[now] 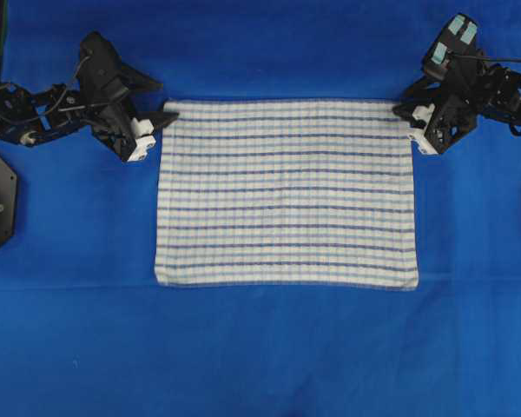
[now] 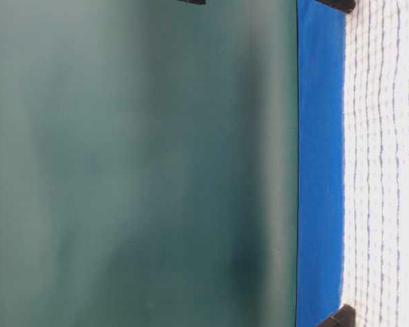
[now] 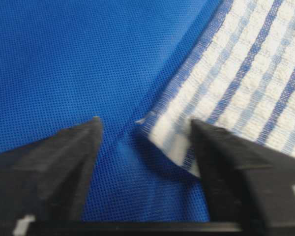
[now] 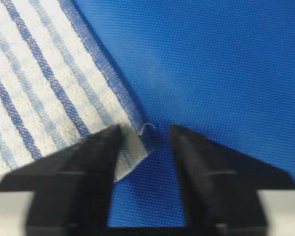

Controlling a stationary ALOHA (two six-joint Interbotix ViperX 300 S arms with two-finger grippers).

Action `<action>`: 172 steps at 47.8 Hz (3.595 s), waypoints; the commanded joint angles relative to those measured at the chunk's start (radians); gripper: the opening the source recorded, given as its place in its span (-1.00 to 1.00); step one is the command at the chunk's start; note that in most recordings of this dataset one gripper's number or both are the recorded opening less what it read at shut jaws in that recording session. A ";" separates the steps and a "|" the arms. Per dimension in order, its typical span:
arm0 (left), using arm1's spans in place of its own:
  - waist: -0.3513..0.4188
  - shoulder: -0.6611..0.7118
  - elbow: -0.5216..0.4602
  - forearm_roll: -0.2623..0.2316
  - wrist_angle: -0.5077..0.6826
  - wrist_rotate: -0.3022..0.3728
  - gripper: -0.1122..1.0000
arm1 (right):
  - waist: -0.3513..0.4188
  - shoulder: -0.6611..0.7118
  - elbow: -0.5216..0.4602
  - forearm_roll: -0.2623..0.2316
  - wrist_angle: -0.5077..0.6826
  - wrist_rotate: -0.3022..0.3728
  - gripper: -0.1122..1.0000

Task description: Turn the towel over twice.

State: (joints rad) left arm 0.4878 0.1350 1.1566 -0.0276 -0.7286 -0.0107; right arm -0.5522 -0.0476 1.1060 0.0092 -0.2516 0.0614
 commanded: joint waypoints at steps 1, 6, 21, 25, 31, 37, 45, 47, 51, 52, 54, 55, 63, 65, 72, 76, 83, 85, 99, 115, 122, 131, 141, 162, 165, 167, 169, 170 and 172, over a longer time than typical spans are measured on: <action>0.003 -0.006 -0.008 -0.002 0.021 0.000 0.17 | -0.005 -0.008 -0.014 -0.002 -0.006 -0.002 -0.06; 0.003 -0.005 -0.018 -0.002 0.051 0.002 -0.35 | -0.005 -0.008 -0.015 -0.002 -0.005 -0.002 -0.57; 0.000 -0.018 -0.014 -0.002 0.080 0.003 -0.75 | -0.005 -0.011 -0.015 0.003 -0.008 0.002 -0.71; 0.000 -0.046 -0.015 -0.002 0.094 0.011 -0.75 | -0.008 -0.026 -0.018 0.003 -0.008 0.002 -0.71; 0.009 -0.150 -0.029 -0.002 0.161 0.028 -0.75 | -0.029 -0.075 -0.028 0.003 -0.003 0.002 -0.71; 0.051 -0.267 -0.052 0.000 0.236 0.034 -0.75 | -0.072 -0.143 -0.038 -0.002 0.005 -0.003 -0.71; 0.106 -0.411 -0.100 0.000 0.325 0.133 -0.75 | -0.155 -0.244 -0.083 -0.012 0.043 -0.031 -0.71; 0.118 -0.439 -0.117 -0.002 0.344 0.161 -0.75 | -0.176 -0.270 -0.100 -0.020 0.060 -0.040 -0.71; 0.140 -0.491 -0.161 -0.002 0.376 0.210 -0.75 | -0.216 -0.325 -0.149 -0.035 0.110 -0.063 -0.71; 0.144 -0.500 -0.170 -0.002 0.380 0.219 -0.75 | -0.222 -0.336 -0.161 -0.038 0.123 -0.069 -0.71; 0.150 -0.518 -0.189 0.000 0.387 0.235 -0.75 | -0.232 -0.357 -0.187 -0.044 0.147 -0.080 -0.71; 0.153 -0.526 -0.196 0.000 0.388 0.236 -0.75 | -0.235 -0.373 -0.207 -0.048 0.167 -0.089 -0.71; 0.166 -0.584 -0.261 -0.002 0.394 0.247 -0.75 | -0.238 -0.443 -0.321 -0.064 0.259 -0.127 -0.71; 0.167 -0.598 -0.275 0.000 0.400 0.255 -0.75 | -0.238 -0.462 -0.351 -0.067 0.284 -0.137 -0.71; 0.167 -0.650 -0.321 -0.002 0.465 0.281 -0.75 | -0.238 -0.506 -0.410 -0.067 0.334 -0.143 -0.71; 0.166 -0.678 -0.339 -0.002 0.503 0.281 -0.75 | -0.236 -0.532 -0.423 -0.069 0.357 -0.143 -0.71; 0.163 -0.704 -0.342 0.000 0.526 0.287 -0.75 | -0.229 -0.583 -0.419 -0.067 0.383 -0.143 -0.71; 0.163 -0.707 -0.339 0.000 0.528 0.287 -0.75 | -0.229 -0.594 -0.414 -0.067 0.391 -0.141 -0.71; 0.135 -0.698 -0.321 0.000 0.555 0.285 -0.75 | -0.204 -0.624 -0.387 -0.060 0.506 -0.127 -0.71; -0.018 -0.626 -0.164 0.000 0.554 0.183 -0.75 | -0.029 -0.637 -0.123 0.055 0.531 -0.035 -0.71; -0.170 -0.546 -0.087 -0.002 0.534 0.135 -0.75 | 0.110 -0.629 -0.028 0.084 0.492 0.054 -0.71; -0.347 -0.454 -0.048 -0.002 0.482 0.000 -0.75 | 0.299 -0.601 0.049 0.087 0.456 0.189 -0.71; -0.492 -0.371 -0.029 -0.002 0.430 -0.107 -0.75 | 0.476 -0.535 0.087 0.087 0.416 0.313 -0.71; -0.746 -0.285 -0.044 -0.002 0.399 -0.249 -0.75 | 0.798 -0.314 0.054 0.087 0.284 0.497 -0.71; -0.761 -0.285 -0.046 -0.002 0.399 -0.255 -0.75 | 0.821 -0.298 0.043 0.087 0.282 0.506 -0.71; -0.764 -0.284 -0.046 -0.002 0.400 -0.255 -0.75 | 0.831 -0.288 0.037 0.087 0.284 0.509 -0.71; -0.765 -0.282 -0.046 -0.002 0.403 -0.255 -0.75 | 0.838 -0.281 0.034 0.087 0.284 0.509 -0.71; -0.764 -0.282 -0.046 -0.002 0.405 -0.255 -0.75 | 0.839 -0.278 0.032 0.087 0.284 0.509 -0.71; -0.764 -0.282 -0.046 -0.002 0.405 -0.255 -0.75 | 0.841 -0.275 0.029 0.087 0.284 0.512 -0.71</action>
State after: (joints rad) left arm -0.2715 -0.1427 1.1259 -0.0276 -0.3206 -0.2654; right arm 0.2792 -0.3252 1.1566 0.0936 0.0399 0.5722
